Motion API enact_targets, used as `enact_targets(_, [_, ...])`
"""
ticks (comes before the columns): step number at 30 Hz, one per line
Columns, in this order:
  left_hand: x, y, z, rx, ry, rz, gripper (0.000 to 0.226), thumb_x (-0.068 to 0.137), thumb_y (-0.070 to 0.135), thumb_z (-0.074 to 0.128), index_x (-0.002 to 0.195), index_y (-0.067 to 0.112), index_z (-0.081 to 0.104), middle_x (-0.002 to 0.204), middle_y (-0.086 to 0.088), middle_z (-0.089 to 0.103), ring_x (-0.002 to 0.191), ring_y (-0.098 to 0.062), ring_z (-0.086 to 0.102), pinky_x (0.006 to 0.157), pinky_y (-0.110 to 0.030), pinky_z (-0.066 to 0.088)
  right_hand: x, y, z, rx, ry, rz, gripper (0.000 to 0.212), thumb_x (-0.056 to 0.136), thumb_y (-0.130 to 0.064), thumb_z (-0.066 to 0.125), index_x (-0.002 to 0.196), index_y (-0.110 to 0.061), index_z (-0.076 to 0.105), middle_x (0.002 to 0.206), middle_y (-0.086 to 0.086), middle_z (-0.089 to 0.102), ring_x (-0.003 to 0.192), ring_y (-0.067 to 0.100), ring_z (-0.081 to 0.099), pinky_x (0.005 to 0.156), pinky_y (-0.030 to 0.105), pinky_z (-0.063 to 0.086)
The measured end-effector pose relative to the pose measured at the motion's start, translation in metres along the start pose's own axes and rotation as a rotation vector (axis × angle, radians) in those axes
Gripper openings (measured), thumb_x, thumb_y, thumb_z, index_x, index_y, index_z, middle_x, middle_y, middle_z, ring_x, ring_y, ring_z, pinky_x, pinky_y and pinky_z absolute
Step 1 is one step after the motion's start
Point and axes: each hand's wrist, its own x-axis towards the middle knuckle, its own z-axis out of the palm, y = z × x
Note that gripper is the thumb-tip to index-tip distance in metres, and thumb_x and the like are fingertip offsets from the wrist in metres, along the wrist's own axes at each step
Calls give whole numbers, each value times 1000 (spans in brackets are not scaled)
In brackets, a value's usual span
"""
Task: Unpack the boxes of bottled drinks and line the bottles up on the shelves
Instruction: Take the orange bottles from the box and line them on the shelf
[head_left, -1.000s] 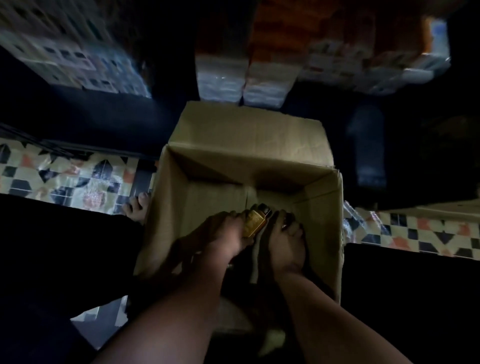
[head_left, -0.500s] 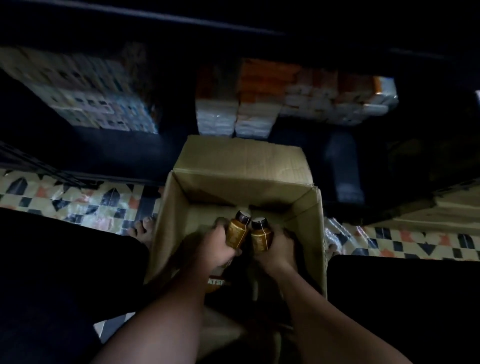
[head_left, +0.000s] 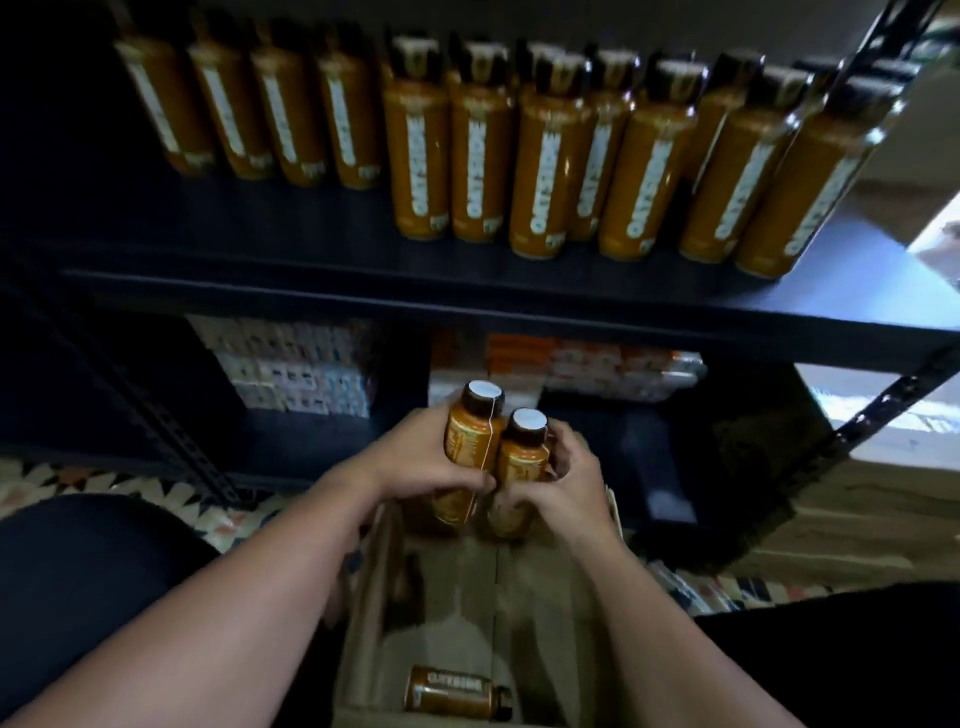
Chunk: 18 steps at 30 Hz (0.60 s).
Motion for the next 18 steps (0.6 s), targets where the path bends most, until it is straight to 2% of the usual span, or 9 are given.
enact_targets(3, [-18,45,-46,40,59,143,70,70,29,93,123,48,51,117,24,69,112,5,63,96,-20,50,-4,-57,2,67,-13,-177,84,52,-16,94,127,-31,59,120,-6,70,114,12,65,99,43,53])
enact_targets(4, [-25,59,-59,41,100,176,68,70,32,93,122,48,52,116,25,68,112,5,64,96,-21,51,-5,-77,2,75,-12,-238,84,56,-19,94,131,-27,58,123,-3,69,117,14,65,100,45,53])
enact_targets(8, [-43,100,-98,-69,332,327,64,63,37,90,118,40,57,113,25,70,108,1,67,85,-19,57,-2,-151,3,116,-9,-462,80,71,-9,90,141,-18,52,130,-2,66,124,15,61,103,42,52])
enact_targets(10, [-41,112,-114,-132,427,372,65,62,34,90,120,36,60,115,21,71,110,0,68,85,-21,58,6,-180,4,156,-16,-529,78,73,-3,87,141,-18,52,130,-2,66,124,14,61,101,38,53])
enact_targets(12, [-33,119,-132,-119,526,407,66,63,32,92,123,30,63,116,17,73,110,-1,68,91,-24,57,18,-204,8,168,-27,-571,73,75,-1,85,137,-24,54,128,-4,67,122,11,62,97,32,54])
enact_targets(15, [-13,115,-154,-87,612,396,65,66,33,93,124,28,64,115,15,74,109,-1,69,96,-33,55,40,-222,17,145,-24,-579,76,75,-6,87,138,-28,52,130,-7,65,122,6,61,100,35,54])
enact_targets(18, [5,100,-162,-83,653,355,58,69,33,92,120,31,64,111,18,74,105,3,68,97,-31,54,59,-221,28,97,-12,-565,76,75,-11,87,130,-44,47,125,-18,61,117,-8,58,93,21,54])
